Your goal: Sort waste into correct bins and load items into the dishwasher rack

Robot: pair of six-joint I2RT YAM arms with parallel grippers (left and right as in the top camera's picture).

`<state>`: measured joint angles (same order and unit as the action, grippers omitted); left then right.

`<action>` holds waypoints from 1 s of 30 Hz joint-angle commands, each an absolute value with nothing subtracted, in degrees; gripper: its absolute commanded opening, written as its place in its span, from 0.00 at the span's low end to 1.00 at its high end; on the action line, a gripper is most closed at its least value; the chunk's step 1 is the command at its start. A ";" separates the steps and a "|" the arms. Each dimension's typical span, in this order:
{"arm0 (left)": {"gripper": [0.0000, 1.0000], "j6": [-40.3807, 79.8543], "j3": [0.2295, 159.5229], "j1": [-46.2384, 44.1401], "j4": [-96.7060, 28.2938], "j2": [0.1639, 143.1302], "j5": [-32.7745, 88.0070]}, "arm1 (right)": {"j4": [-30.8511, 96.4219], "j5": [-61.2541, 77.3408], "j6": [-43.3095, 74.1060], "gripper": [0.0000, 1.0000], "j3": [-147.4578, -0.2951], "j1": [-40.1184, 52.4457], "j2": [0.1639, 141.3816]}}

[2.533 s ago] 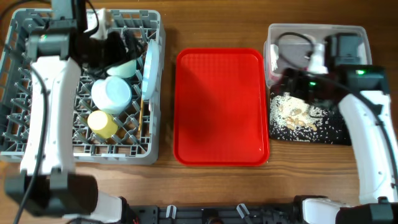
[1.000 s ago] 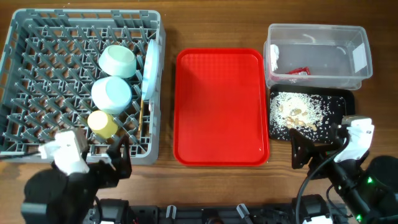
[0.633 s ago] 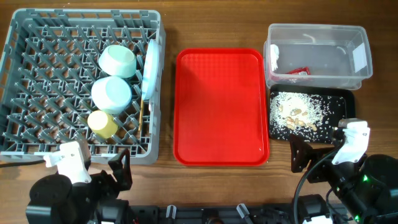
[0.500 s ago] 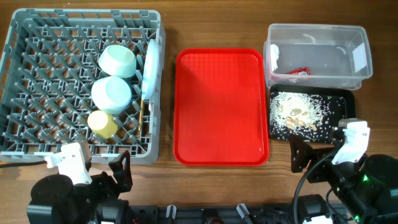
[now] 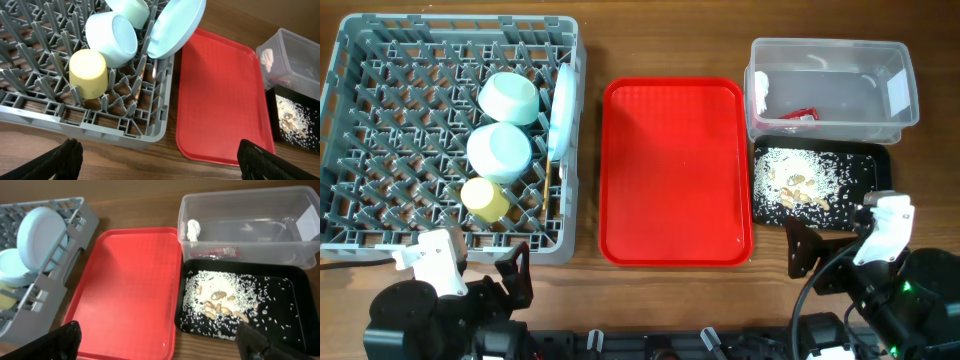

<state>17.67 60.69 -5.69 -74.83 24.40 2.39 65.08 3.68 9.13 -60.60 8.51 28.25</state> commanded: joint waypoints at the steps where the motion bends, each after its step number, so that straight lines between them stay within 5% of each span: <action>1: 1.00 16.75 60.36 -5.89 -74.85 24.05 1.63 | 63.22 2.79 3.97 1.00 -58.48 8.38 25.26; 14: 1.00 16.75 60.36 -5.89 -74.85 24.05 1.63 | 39.27 9.37 -2.61 1.00 -34.85 9.21 1.80; 30: 1.00 16.75 60.36 -5.89 -74.85 24.05 1.63 | 5.21 10.52 -4.56 1.00 -12.19 9.19 0.19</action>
<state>17.67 60.58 -5.69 -75.00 24.40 2.39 8.80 9.45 -3.84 -15.75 8.86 1.10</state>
